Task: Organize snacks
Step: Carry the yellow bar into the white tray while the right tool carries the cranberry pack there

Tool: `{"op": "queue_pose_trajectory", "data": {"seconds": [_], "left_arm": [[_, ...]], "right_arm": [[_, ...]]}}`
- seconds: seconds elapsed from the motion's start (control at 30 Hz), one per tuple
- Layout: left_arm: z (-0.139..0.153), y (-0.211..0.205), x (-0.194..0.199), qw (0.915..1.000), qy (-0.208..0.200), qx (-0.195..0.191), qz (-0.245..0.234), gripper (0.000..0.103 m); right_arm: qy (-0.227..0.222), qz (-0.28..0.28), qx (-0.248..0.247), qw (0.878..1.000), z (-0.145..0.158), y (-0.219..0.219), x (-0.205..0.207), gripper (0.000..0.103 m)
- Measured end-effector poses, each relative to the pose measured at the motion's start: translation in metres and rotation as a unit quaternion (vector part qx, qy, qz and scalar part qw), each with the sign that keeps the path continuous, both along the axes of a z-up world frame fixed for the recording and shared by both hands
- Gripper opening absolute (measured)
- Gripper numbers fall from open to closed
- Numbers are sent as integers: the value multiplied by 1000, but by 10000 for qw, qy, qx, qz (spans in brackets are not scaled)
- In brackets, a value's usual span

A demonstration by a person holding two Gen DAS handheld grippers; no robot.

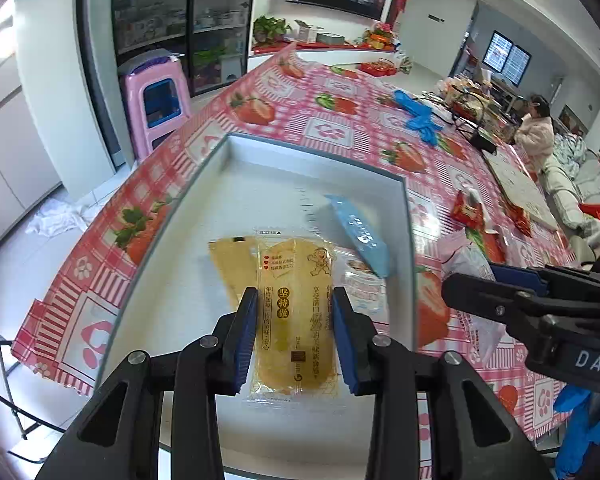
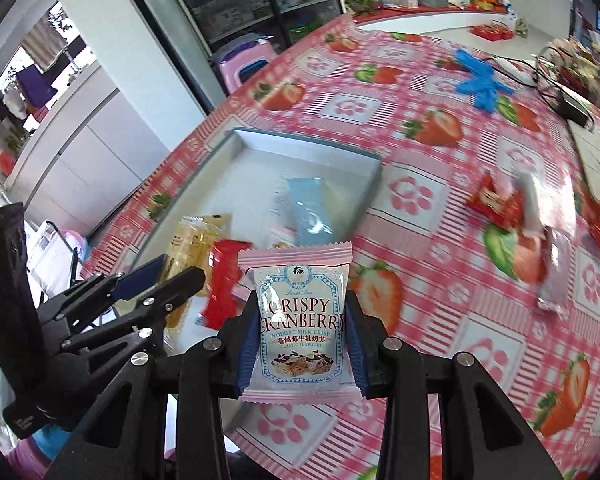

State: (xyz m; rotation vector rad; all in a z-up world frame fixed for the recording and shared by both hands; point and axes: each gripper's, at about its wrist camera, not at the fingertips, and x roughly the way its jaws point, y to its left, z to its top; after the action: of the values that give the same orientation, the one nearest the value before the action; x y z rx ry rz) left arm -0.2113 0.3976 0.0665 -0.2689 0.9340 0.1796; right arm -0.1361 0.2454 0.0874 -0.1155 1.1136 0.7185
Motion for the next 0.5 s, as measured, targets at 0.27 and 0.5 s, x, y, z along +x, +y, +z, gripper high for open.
{"op": "queue_pose_trajectory", "data": {"seconds": [0.27,0.5], "left_arm": [[-17,23,2,9996,181,-80,214,39],[-26,27,4,9989,378,-109,248,61]], "right_arm": [[63,286,-70,9995,-6,45,7,40],[254,419,-97,9988,-14,68,17,43]]}}
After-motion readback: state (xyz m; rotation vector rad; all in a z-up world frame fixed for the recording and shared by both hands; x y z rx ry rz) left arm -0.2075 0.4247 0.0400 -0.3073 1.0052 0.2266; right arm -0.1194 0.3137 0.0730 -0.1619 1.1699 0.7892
